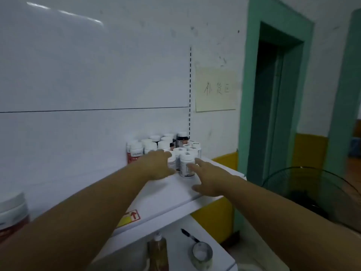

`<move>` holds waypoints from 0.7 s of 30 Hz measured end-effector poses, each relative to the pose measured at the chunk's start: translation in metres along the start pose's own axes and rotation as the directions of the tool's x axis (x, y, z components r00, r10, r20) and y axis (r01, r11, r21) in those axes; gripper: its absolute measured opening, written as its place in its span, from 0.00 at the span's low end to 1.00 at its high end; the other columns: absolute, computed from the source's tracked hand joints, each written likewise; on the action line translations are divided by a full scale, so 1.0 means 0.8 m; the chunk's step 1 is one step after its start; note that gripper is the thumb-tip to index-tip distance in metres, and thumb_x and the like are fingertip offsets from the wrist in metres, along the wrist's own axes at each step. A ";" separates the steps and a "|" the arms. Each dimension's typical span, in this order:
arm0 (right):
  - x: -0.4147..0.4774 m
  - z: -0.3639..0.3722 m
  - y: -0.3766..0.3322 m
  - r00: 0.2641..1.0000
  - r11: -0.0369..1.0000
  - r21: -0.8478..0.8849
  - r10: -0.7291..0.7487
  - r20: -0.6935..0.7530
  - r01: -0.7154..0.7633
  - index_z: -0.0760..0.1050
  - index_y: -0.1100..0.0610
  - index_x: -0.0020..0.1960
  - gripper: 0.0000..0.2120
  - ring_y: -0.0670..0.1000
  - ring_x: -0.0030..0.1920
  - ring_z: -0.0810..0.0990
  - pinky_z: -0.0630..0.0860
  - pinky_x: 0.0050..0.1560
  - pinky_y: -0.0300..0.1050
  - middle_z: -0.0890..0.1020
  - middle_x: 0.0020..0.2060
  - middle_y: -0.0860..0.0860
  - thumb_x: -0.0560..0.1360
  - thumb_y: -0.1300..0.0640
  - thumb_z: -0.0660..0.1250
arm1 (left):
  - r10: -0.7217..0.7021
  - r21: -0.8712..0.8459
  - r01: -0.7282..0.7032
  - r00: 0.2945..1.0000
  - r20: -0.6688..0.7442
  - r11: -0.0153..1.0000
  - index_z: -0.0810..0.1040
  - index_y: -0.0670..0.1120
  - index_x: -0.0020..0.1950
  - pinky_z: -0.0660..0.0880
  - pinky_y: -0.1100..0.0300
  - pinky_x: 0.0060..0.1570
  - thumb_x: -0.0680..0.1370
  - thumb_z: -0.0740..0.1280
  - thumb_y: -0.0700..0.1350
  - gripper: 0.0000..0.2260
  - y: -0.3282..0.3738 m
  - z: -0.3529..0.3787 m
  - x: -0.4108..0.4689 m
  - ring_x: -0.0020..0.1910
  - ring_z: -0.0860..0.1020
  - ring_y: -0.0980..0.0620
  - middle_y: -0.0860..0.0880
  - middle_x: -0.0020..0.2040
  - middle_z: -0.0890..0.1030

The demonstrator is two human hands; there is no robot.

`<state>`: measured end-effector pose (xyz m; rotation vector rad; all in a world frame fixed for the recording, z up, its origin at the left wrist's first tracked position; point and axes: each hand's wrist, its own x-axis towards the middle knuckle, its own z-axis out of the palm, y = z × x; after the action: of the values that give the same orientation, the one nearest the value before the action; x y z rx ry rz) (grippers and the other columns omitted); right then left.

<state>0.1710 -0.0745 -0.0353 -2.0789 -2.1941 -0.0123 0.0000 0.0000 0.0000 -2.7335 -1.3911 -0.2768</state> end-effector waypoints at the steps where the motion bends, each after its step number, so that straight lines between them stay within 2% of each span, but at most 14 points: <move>1: 0.012 0.002 0.009 0.999 0.999 -0.001 -0.033 -0.033 0.033 0.48 0.49 0.77 0.36 0.56 0.76 0.53 0.58 0.73 0.52 0.48 0.78 0.54 0.76 0.48 0.64 | -0.022 0.036 0.023 1.000 -0.019 0.999 0.69 0.49 0.67 0.71 0.52 0.57 0.73 0.67 0.54 0.24 0.000 -0.002 0.013 0.62 0.72 0.44 0.45 0.66 0.73; 3: 0.034 0.001 0.027 0.991 0.995 -0.044 -0.094 -0.094 0.090 0.46 0.49 0.77 0.36 0.56 0.77 0.52 0.58 0.72 0.52 0.48 0.78 0.54 0.76 0.47 0.62 | -0.077 0.103 0.080 0.997 -0.030 0.991 0.72 0.50 0.61 0.72 0.53 0.51 0.70 0.69 0.50 0.20 0.000 -0.003 0.037 0.58 0.74 0.45 0.45 0.60 0.76; 5: 0.059 -0.003 0.041 0.977 0.986 -0.101 -0.144 -0.157 0.129 0.48 0.52 0.77 0.34 0.56 0.75 0.55 0.59 0.70 0.53 0.53 0.77 0.55 0.77 0.46 0.59 | -0.133 0.188 0.131 0.991 -0.003 0.973 0.73 0.49 0.58 0.73 0.53 0.51 0.70 0.69 0.51 0.18 0.000 -0.007 0.056 0.56 0.74 0.45 0.46 0.57 0.78; 7: 0.081 -0.003 0.050 0.951 0.976 -0.173 -0.171 -0.257 0.129 0.55 0.54 0.75 0.29 0.58 0.71 0.63 0.63 0.66 0.53 0.63 0.74 0.56 0.78 0.45 0.56 | -0.170 0.257 0.165 0.985 0.000 0.952 0.73 0.50 0.59 0.70 0.53 0.56 0.72 0.64 0.54 0.17 0.004 -0.006 0.076 0.58 0.74 0.44 0.46 0.58 0.78; 9: 0.099 -0.007 0.057 0.926 0.968 -0.226 -0.184 -0.329 0.112 0.67 0.54 0.69 0.24 0.57 0.65 0.69 0.66 0.61 0.52 0.72 0.66 0.56 0.78 0.43 0.54 | -0.219 0.267 0.221 0.975 -0.038 0.938 0.73 0.50 0.60 0.66 0.51 0.60 0.74 0.60 0.56 0.17 0.010 -0.002 0.092 0.61 0.73 0.44 0.47 0.60 0.77; 12: 0.121 -0.003 0.065 0.903 0.945 -0.291 -0.252 -0.347 0.152 0.74 0.54 0.62 0.23 0.58 0.60 0.72 0.66 0.59 0.52 0.77 0.59 0.56 0.78 0.42 0.53 | -0.323 0.277 0.310 0.946 0.001 0.909 0.75 0.52 0.60 0.62 0.47 0.65 0.74 0.57 0.58 0.19 0.021 0.014 0.111 0.63 0.70 0.45 0.46 0.61 0.76; 16: 0.134 0.002 0.074 0.855 0.929 -0.288 -0.336 -0.396 0.231 0.76 0.56 0.59 0.23 0.58 0.57 0.73 0.65 0.57 0.51 0.80 0.54 0.57 0.78 0.41 0.54 | -0.405 0.354 0.386 0.914 -0.024 0.852 0.77 0.51 0.53 0.61 0.44 0.67 0.74 0.58 0.62 0.19 0.028 0.025 0.127 0.62 0.70 0.45 0.46 0.57 0.78; 21: 0.140 0.008 0.085 0.824 0.927 -0.153 -0.373 -0.427 0.341 0.72 0.54 0.61 0.20 0.57 0.58 0.72 0.65 0.57 0.50 0.79 0.57 0.54 0.76 0.42 0.57 | -0.406 0.314 0.405 0.912 -0.068 0.859 0.73 0.51 0.46 0.68 0.52 0.55 0.71 0.63 0.63 0.16 0.035 0.022 0.135 0.53 0.72 0.47 0.48 0.48 0.77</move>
<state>0.2327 0.0412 -0.0363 -1.4561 -2.2546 -0.5557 0.0868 0.0717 0.0038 -2.1636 -1.8232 -0.0562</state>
